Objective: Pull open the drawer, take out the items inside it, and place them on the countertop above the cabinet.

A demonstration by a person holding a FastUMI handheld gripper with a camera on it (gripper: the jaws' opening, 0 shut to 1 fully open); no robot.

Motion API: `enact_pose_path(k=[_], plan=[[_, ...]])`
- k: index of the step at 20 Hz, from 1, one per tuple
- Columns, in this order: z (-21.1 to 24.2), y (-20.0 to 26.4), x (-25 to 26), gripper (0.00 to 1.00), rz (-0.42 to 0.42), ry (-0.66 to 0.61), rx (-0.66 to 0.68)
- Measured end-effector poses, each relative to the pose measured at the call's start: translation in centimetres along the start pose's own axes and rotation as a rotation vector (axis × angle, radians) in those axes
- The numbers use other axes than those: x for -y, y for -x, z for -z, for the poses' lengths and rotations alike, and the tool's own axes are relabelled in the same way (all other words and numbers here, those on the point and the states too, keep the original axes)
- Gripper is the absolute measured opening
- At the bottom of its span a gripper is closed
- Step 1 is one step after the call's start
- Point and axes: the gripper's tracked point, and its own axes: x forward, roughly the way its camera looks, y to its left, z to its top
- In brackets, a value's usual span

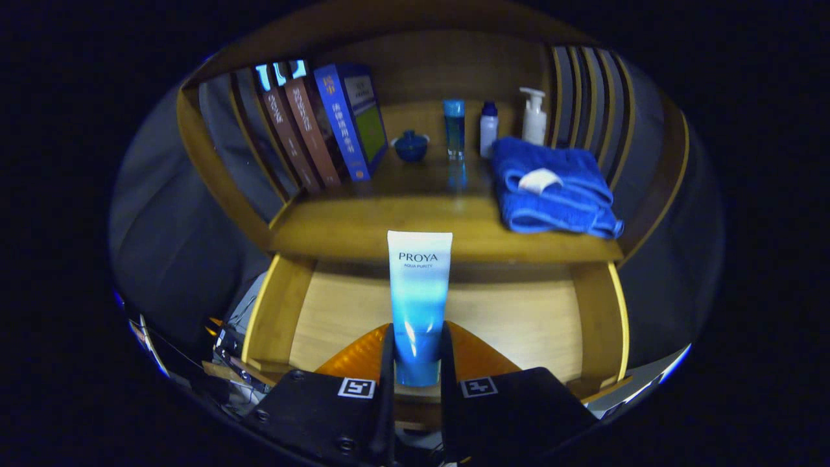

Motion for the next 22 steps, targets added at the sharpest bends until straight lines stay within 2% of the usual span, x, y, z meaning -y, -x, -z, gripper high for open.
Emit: enact_pose_path(k=[4,7,10,14,17,21,22], plan=[[-6.2,-3.6,0.8,0.33,0.023,-0.014,0.028],[-8.6,-7.4,1.8,0.34,0.063,0.010,0.000],[-9.2,-11.2,2.0,0.34,0.077,0.005,-0.055],[-8.2,-13.7,2.3,0.36,0.078,-0.013,-0.099],[-8.3,-14.1,2.6,0.47,0.073,-0.023,-0.098],[-9.1,-13.0,2.5,1.00,0.071,-0.032,-0.067],[-8.9,-12.4,2.4,1.00,0.069,-0.032,-0.061]])
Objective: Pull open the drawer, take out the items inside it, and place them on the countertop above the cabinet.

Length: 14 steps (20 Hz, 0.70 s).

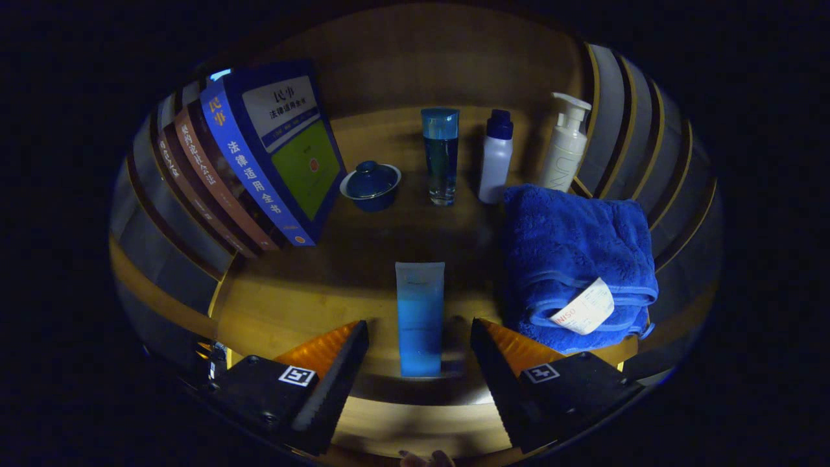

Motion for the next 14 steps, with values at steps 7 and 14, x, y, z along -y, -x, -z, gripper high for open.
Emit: enact_pose_path(k=[7,14], plan=[[2.8,8.1,-0.7,1.00,-0.029,0.002,0.140],[8.1,18.5,-1.9,1.00,-0.064,0.020,0.431]])
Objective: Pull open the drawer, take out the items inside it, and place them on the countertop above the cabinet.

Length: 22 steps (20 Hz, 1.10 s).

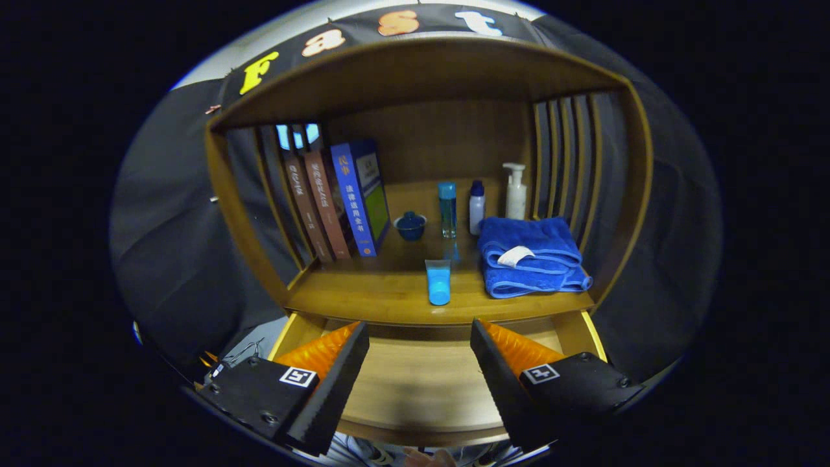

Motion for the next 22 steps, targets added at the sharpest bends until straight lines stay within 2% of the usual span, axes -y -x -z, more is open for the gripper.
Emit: enact_pose_path(k=[5,8,14,22], plan=[[3.5,6.1,-0.5,1.00,-0.022,0.040,0.136],[6.8,8.0,0.0,1.00,-0.001,0.057,0.187],[12.7,8.0,0.3,1.00,-0.004,0.016,0.230],[18.0,5.3,1.3,1.00,0.041,0.020,0.162]])
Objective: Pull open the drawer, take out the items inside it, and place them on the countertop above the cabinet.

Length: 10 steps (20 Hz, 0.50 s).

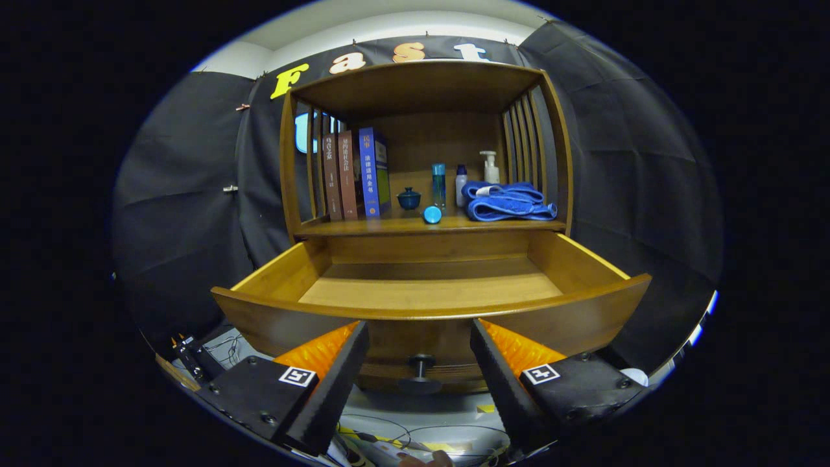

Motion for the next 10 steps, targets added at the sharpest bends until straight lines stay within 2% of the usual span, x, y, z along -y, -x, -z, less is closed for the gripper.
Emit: enact_pose_path(k=[4,10], plan=[[0.3,-0.7,0.9,0.98,0.054,-0.004,-0.003],[-0.5,-2.0,0.7,0.99,0.076,0.004,0.009]])
